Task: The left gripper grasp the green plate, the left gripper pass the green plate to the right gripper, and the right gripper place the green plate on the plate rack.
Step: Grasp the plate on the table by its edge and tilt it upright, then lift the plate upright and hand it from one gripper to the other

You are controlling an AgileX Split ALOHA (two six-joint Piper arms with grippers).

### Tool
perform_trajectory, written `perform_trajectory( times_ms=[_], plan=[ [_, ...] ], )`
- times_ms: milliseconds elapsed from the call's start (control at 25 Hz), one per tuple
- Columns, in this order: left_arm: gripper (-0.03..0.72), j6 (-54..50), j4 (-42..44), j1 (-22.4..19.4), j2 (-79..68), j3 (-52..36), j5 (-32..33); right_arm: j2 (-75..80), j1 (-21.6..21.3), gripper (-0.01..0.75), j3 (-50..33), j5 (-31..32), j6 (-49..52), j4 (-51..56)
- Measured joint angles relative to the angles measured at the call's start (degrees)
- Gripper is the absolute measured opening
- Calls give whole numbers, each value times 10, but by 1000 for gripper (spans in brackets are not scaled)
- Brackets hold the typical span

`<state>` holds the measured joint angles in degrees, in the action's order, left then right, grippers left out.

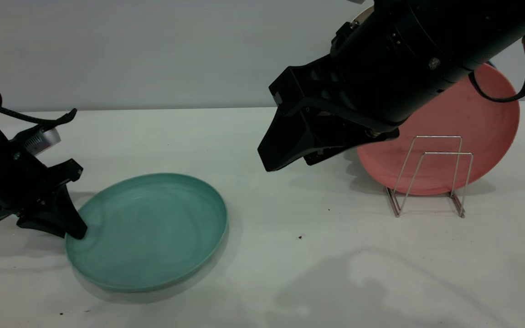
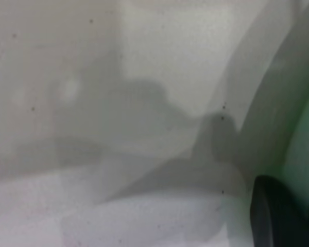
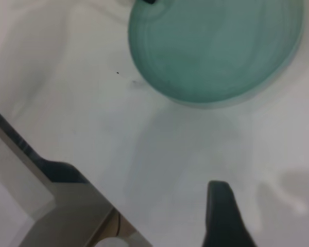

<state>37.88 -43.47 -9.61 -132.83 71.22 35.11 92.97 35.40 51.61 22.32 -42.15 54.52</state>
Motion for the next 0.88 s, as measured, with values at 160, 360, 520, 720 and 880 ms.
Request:
perform_trajectory(
  times_ms=[160,360,520,720,880],
  plan=[
    [14,17,0,0,0,0,21,0,-1,469,0,4,1,0],
    [14,91,-11,0,24,0,63,5,-39,469,4,47,1,12],
    [14,160,-58,0,59,0,89,27,-83,469,29,90,-10,20],
    [14,220,-91,2,91,0,125,72,-108,469,89,135,-15,27],
    [14,225,-94,12,103,0,133,126,-108,469,150,171,-15,46]
  ],
)
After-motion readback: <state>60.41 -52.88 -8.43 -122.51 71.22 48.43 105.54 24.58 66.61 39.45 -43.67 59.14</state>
